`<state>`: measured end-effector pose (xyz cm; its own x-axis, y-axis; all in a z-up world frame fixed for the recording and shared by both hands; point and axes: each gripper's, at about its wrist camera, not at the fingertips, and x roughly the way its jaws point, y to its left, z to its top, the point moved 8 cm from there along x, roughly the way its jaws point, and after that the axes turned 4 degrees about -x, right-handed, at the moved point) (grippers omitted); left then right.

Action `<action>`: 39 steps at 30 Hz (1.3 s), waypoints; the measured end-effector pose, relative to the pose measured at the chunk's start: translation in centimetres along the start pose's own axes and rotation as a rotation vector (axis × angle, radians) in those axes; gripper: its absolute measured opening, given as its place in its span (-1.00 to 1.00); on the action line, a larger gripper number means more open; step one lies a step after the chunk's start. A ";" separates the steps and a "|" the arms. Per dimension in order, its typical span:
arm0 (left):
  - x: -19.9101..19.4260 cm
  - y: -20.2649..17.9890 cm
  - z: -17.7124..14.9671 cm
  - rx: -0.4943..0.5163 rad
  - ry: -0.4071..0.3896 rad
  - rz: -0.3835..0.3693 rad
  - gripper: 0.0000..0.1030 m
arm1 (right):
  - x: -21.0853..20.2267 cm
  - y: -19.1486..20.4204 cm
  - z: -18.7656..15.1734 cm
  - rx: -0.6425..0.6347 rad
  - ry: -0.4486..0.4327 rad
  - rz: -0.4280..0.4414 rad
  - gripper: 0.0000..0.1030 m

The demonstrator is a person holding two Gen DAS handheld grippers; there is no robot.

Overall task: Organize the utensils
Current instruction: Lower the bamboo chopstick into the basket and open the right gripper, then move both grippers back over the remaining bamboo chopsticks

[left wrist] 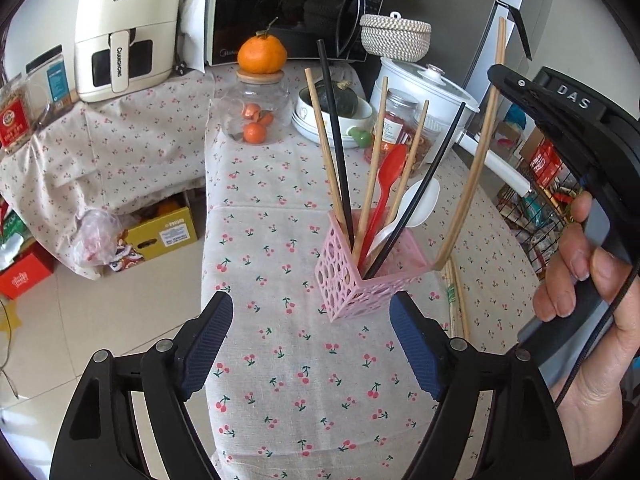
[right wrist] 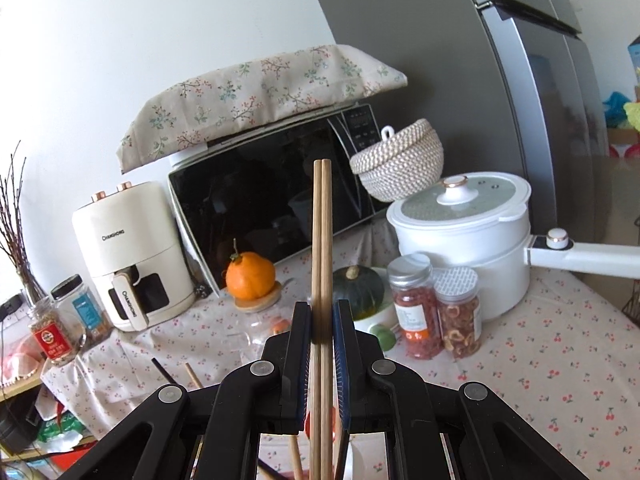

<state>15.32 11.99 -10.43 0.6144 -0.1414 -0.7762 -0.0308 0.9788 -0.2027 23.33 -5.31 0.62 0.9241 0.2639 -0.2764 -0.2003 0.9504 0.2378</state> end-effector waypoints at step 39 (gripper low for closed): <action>-0.4 -1.6 -0.5 -0.003 0.018 0.019 0.70 | -1.8 -3.3 -2.2 -0.140 0.121 -0.036 0.36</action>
<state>14.73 10.43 -10.05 0.5990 -0.1253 -0.7909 -0.0446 0.9809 -0.1892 21.60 -8.61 -1.74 0.8874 0.2391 -0.3941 -0.2189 0.9710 0.0960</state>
